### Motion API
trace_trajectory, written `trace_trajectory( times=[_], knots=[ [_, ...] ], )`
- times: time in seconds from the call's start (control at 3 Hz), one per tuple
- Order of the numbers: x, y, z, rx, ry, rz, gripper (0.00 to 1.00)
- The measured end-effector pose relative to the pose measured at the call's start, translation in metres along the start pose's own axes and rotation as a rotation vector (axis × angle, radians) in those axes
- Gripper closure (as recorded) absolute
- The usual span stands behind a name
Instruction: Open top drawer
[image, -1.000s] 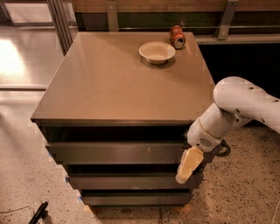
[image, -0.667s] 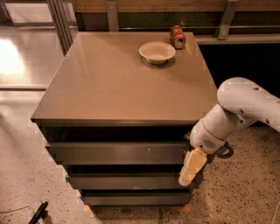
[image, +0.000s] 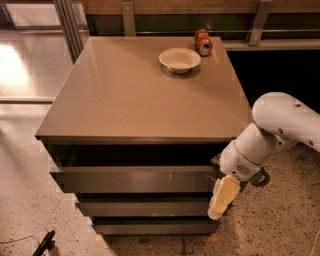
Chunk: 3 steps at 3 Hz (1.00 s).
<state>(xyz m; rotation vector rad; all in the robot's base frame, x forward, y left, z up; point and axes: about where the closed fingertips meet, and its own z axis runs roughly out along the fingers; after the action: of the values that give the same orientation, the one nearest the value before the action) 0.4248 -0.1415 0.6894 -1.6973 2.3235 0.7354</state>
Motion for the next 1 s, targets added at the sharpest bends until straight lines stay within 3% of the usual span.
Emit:
trace_trajectory(
  times=[0.33,1.0],
  knots=[
    [0.0,0.0,0.0,0.0,0.0,0.0,0.0],
    [0.002,0.001,0.015,-0.051,0.007,0.001,0.0]
  ],
)
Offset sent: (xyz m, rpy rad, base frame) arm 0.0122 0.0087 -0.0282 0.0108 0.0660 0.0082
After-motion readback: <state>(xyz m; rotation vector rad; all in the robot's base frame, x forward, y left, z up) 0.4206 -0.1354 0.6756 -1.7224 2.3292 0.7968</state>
